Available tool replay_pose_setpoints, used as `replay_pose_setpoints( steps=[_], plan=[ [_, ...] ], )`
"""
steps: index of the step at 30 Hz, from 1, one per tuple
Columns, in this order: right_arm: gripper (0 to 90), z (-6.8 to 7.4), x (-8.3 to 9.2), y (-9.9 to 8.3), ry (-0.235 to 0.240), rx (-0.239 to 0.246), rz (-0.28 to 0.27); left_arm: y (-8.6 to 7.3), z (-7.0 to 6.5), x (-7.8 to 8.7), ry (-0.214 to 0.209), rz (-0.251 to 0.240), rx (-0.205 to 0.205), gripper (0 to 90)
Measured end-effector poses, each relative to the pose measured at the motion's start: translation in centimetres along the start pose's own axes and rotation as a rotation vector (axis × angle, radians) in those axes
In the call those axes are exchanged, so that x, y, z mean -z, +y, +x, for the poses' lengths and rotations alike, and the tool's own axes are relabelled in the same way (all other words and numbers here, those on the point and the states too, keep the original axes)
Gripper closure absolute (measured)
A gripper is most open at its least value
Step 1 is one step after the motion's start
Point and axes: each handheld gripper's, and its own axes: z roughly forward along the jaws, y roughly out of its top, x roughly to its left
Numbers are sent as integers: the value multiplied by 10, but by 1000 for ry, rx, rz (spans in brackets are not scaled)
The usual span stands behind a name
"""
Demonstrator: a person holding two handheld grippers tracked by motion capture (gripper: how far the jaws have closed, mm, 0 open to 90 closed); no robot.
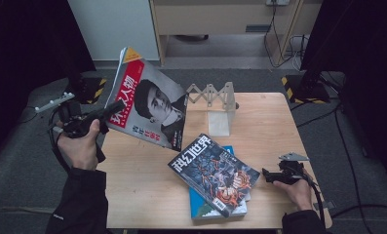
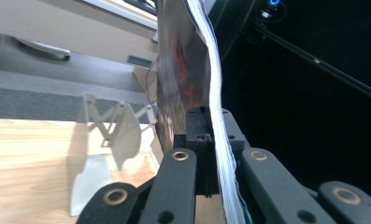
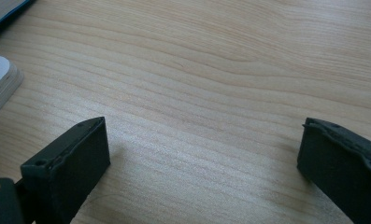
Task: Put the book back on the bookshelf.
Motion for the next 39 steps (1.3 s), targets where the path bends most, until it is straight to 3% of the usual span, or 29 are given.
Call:
replay_pose_setpoints(
  steps=[7, 14, 20, 29, 39],
  plan=[
    [24, 0, 0, 0, 0, 0, 0, 11, 9, 1, 70, -8, -19, 861],
    [24, 0, 0, 0, 0, 0, 0, 14, 20, -11, 141, -3, -33, 860],
    [24, 0, 0, 0, 0, 0, 0, 15, 29, -30, 181, 12, -39, 861],
    [23, 0, 0, 0, 0, 0, 0, 9, 33, -63, 273, 82, -92, 861],
    [23, 0, 0, 0, 0, 0, 0, 4, 39, -89, 358, 131, -110, 861]
  ],
)
